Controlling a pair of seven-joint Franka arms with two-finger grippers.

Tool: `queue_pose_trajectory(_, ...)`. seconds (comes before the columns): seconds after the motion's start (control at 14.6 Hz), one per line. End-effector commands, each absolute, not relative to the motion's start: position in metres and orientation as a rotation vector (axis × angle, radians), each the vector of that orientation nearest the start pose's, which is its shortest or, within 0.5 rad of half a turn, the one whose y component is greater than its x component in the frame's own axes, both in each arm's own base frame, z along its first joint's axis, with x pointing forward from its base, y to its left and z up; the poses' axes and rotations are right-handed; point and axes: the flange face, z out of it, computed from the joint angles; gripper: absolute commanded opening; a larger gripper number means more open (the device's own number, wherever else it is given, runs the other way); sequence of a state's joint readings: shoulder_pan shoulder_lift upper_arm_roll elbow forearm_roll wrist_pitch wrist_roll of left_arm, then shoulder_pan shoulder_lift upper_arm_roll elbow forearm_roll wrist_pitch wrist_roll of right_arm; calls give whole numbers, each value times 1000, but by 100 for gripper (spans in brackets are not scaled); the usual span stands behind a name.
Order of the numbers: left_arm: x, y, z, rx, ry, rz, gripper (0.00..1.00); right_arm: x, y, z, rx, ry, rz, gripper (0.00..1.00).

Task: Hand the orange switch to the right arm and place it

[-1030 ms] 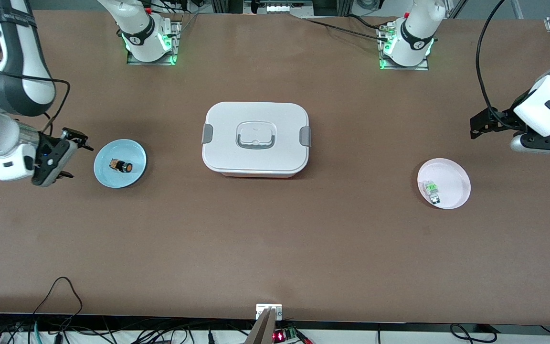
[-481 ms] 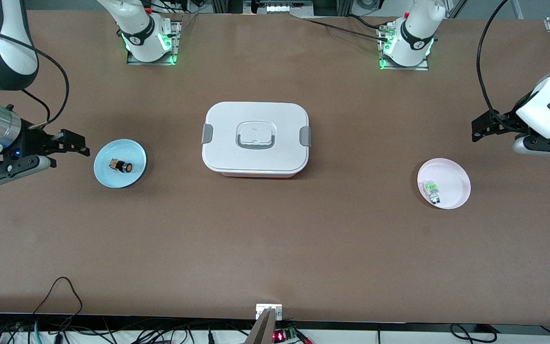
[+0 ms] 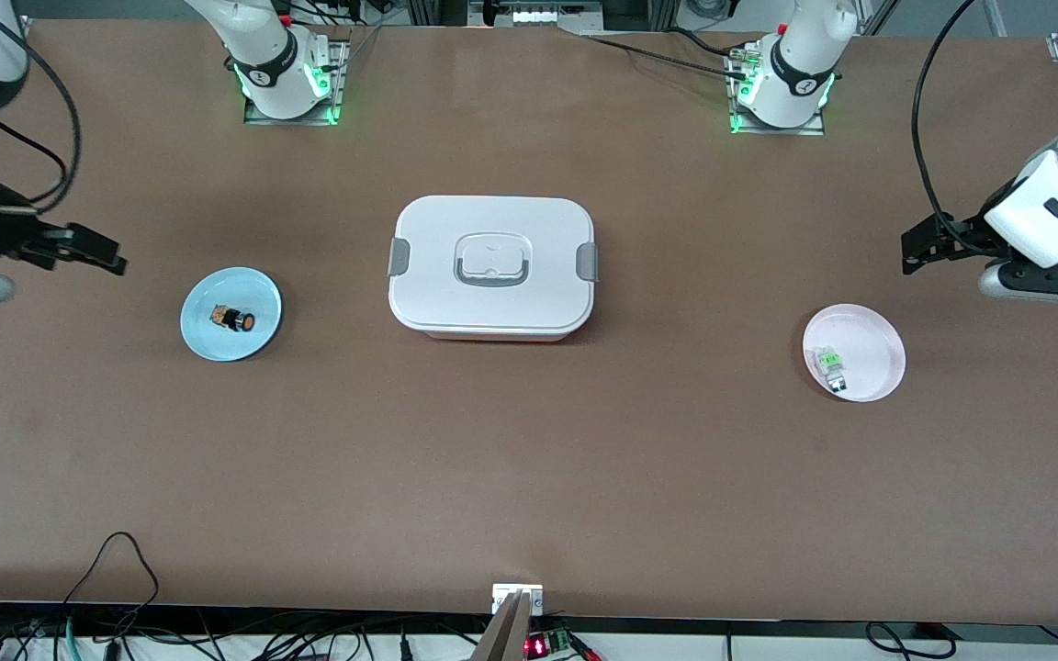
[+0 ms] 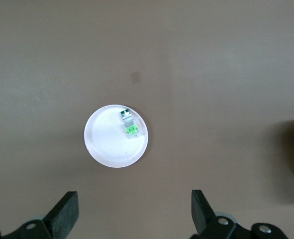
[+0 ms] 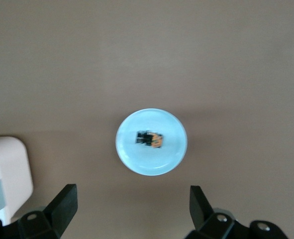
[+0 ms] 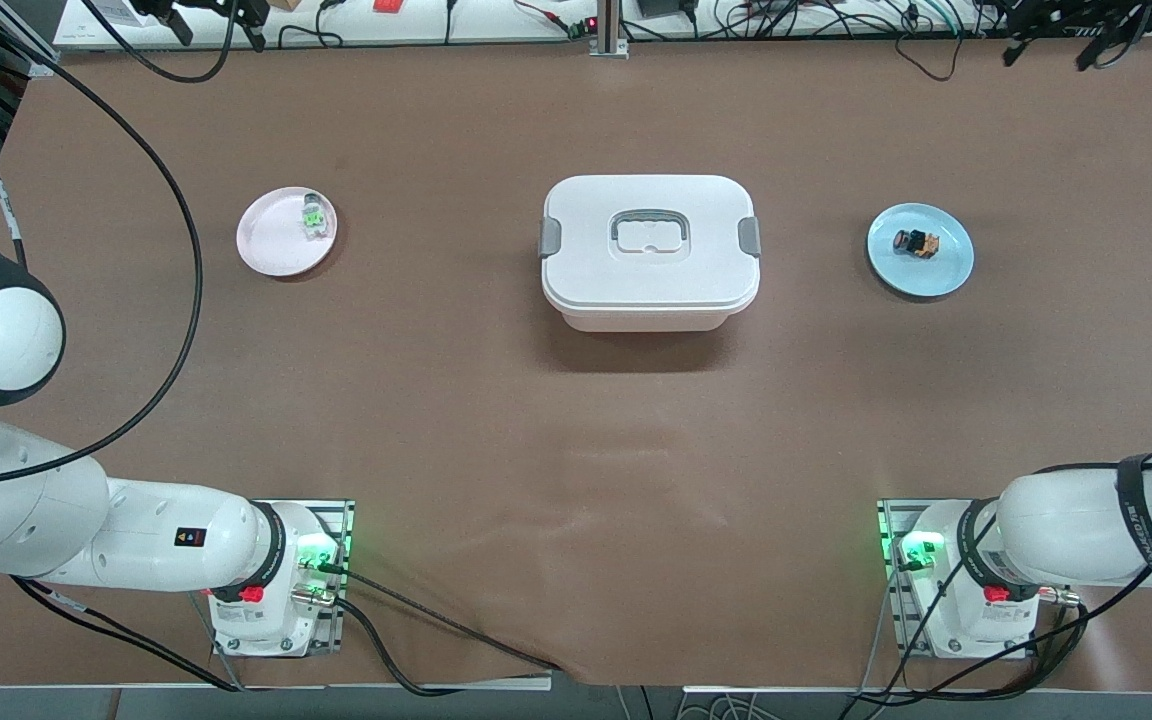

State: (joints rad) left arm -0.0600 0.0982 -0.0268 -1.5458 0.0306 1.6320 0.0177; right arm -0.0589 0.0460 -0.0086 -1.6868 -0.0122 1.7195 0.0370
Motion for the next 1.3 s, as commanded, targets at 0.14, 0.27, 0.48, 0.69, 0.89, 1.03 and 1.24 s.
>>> queue_pose_trajectory(0.14,583,-52,595,-3100,169,21,100,549,-89,592,-3215,185,41,100)
queue_pose_trajectory(0.27,583,-49,600,-3088,166,13,100,546,-101,592,-3214,207,33,100)
queue_pose_trajectory(0.48,581,-50,599,-3087,163,27,100,542,-97,588,-3216,199,-37,100)
queue_pose_trajectory(0.69,582,-51,598,-3086,166,32,100,520,-92,589,-3207,218,-79,100)
queue_pose_trajectory(0.89,581,-52,598,-3088,166,32,100,513,-89,593,-3193,226,-29,100)
queue_pose_trajectory(1.03,581,-53,599,-3088,170,29,100,512,-91,595,-3192,229,-26,100)
queue_pose_trajectory(1.24,581,-51,599,-3088,166,30,100,514,-86,607,-3194,206,-12,100)
